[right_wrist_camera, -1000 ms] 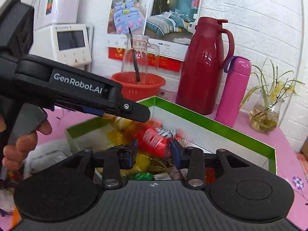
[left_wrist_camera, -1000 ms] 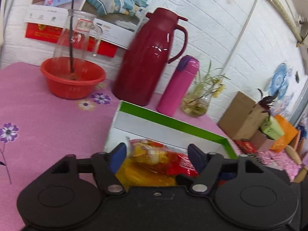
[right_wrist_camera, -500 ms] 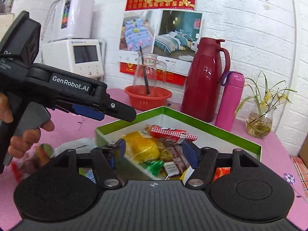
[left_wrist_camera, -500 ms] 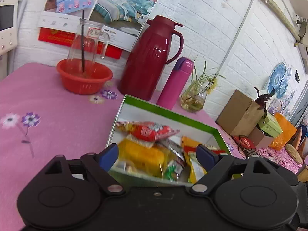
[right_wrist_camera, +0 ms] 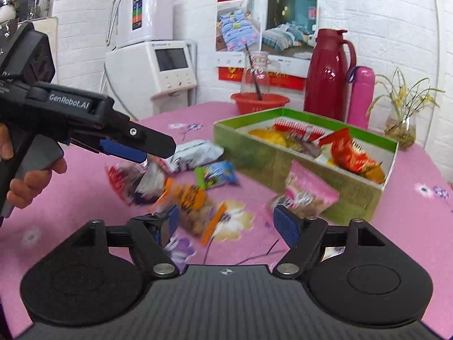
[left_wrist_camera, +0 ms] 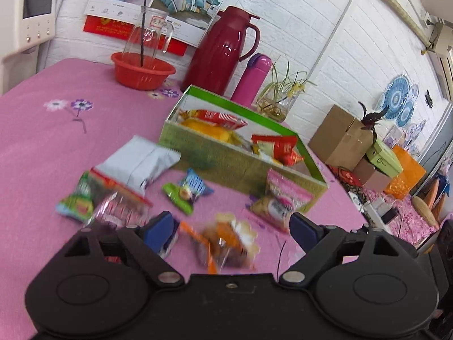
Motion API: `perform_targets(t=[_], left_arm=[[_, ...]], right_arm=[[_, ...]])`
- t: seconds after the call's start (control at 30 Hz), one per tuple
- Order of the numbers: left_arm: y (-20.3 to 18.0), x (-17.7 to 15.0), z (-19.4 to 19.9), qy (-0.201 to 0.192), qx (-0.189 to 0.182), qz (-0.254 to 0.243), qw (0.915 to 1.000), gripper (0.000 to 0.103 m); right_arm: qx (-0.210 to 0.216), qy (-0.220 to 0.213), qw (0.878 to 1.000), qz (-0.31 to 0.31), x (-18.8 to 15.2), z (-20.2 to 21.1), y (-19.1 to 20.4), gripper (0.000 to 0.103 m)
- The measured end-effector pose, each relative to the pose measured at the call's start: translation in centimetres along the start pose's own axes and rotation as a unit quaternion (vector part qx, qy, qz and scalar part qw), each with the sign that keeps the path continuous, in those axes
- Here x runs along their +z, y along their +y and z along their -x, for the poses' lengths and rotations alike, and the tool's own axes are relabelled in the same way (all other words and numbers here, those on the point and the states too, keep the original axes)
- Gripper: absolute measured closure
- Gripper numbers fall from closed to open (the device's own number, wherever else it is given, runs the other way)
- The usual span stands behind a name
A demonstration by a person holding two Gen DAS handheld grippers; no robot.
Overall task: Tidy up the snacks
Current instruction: 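Grasp the purple candy packet with the left gripper while the right grasps the orange-printed clear packet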
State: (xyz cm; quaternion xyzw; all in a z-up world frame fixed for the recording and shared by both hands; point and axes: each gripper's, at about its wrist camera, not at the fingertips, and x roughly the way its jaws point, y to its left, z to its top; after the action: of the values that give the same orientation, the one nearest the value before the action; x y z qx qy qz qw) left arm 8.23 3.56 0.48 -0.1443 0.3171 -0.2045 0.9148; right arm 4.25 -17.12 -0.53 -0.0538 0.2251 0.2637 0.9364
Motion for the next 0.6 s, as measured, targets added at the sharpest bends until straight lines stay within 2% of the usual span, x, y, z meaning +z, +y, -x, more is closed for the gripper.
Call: perform_targets(t=[0.17, 0.43, 0.5, 0.6], left_arm=[[1.0, -2.3, 1.3, 0.010, 0.009, 0.018, 0.9998, 0.000], [2.4, -2.6, 2.9, -0.003, 0.025, 0.026, 0.9993, 0.000], [2.4, -2.5, 2.8, -0.005, 0.022, 0.021, 0.9995, 0.004], [2.2, -2.3, 2.2, -0.006, 0.016, 0.010, 0.9998, 0.023]], right_arm=[[0.024, 0.027, 0.999, 0.026, -0.3, -1.6, 2.0, 0.000], [0.020, 0.045, 0.989, 0.142, 0.5, -6.4, 4.6, 0.000], [0.022, 0.048, 0.986, 0.156, 0.7, -7.5, 4.7, 0.000], [0.019, 0.055, 0.987, 0.153, 0.7, -8.1, 4.4, 0.011]])
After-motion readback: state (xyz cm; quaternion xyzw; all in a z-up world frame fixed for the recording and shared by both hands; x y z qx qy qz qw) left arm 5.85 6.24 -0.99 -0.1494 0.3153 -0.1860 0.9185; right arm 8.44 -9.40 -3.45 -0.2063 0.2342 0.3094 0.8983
